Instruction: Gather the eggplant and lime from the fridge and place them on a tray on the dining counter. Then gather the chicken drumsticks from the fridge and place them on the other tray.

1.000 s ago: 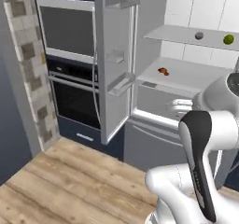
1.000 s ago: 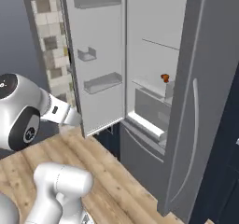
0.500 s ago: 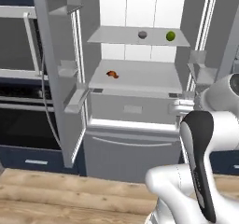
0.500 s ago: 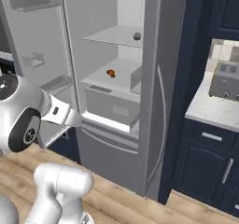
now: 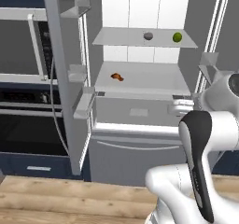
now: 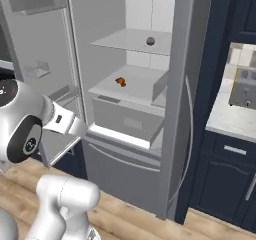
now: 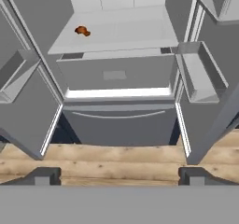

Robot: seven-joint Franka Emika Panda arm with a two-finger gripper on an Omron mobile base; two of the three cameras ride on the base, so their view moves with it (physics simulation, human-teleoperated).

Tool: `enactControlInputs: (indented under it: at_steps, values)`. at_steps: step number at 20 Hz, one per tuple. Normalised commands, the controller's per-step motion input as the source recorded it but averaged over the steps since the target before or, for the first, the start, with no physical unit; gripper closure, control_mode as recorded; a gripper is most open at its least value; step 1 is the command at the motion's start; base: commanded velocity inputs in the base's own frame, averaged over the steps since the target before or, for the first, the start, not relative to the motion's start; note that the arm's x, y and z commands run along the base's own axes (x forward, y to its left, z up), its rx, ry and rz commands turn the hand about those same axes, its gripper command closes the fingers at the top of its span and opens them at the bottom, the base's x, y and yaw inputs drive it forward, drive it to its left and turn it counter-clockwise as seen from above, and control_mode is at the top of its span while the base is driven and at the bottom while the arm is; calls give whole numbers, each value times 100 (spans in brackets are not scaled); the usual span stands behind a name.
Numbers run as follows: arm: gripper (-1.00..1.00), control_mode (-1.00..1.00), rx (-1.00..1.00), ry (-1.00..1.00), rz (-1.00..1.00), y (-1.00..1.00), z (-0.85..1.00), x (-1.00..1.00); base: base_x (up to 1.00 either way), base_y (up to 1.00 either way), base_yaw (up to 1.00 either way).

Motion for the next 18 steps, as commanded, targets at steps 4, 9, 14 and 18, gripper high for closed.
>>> enactControlInputs:
  at_steps: [4, 9, 14, 18]
  values:
    - [-100, 100, 0, 0, 0, 0, 0, 0, 67, 0, 0]
    - [-100, 100, 0, 0, 0, 0, 0, 0, 77, 1, 0]
    - [-100, 100, 0, 0, 0, 0, 0, 0, 55, 0, -3]
    - [-100, 100, 0, 0, 0, 0, 0, 0, 32, 29, -1]
